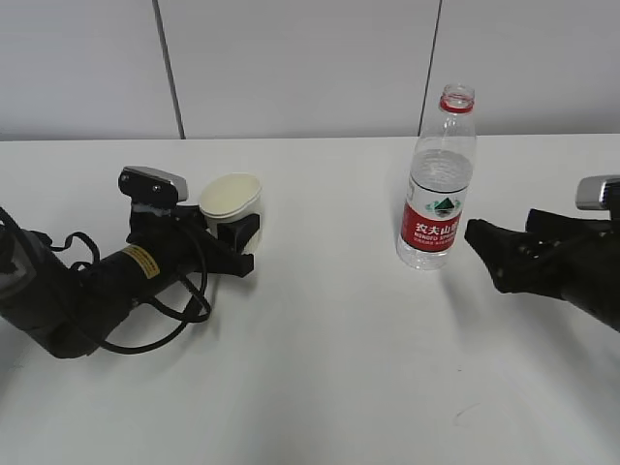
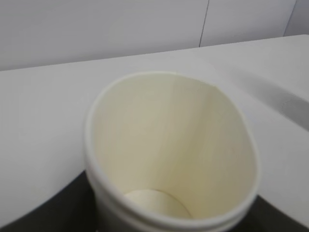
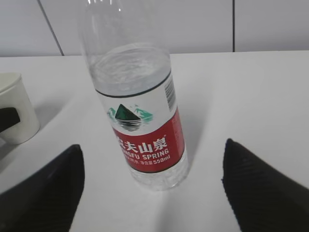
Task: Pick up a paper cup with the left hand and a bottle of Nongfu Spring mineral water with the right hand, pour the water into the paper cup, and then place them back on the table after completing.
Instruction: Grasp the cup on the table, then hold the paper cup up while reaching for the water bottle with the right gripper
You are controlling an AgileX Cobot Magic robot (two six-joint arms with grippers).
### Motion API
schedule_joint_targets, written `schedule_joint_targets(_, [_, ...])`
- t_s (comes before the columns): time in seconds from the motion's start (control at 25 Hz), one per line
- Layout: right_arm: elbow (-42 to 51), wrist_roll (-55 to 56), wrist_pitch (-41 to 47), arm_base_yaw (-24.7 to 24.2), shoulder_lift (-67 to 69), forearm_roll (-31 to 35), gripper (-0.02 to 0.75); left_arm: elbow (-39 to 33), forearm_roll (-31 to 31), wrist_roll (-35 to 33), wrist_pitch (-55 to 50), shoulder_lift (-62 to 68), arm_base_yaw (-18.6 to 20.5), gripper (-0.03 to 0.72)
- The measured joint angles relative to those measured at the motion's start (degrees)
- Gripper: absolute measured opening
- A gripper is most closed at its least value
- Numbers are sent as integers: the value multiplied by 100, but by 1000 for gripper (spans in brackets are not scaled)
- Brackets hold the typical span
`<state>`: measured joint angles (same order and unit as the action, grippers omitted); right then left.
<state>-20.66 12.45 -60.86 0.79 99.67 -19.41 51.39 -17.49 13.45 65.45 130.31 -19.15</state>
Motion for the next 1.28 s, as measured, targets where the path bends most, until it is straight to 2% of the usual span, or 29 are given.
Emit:
schedule_joint_targets(0.44, [-1152,27,-90,0,1041,-593,671,0,0,0,0,0,0,396])
schedule_joint_targets(1.08, [-2601,88,-90,316,2298,-721,669,0,0,0,0,0,0,396])
schedule_joint_targets(1.28, [-2626,101,-90,316,2312,-721,619,0,0,0,0,0,0,396])
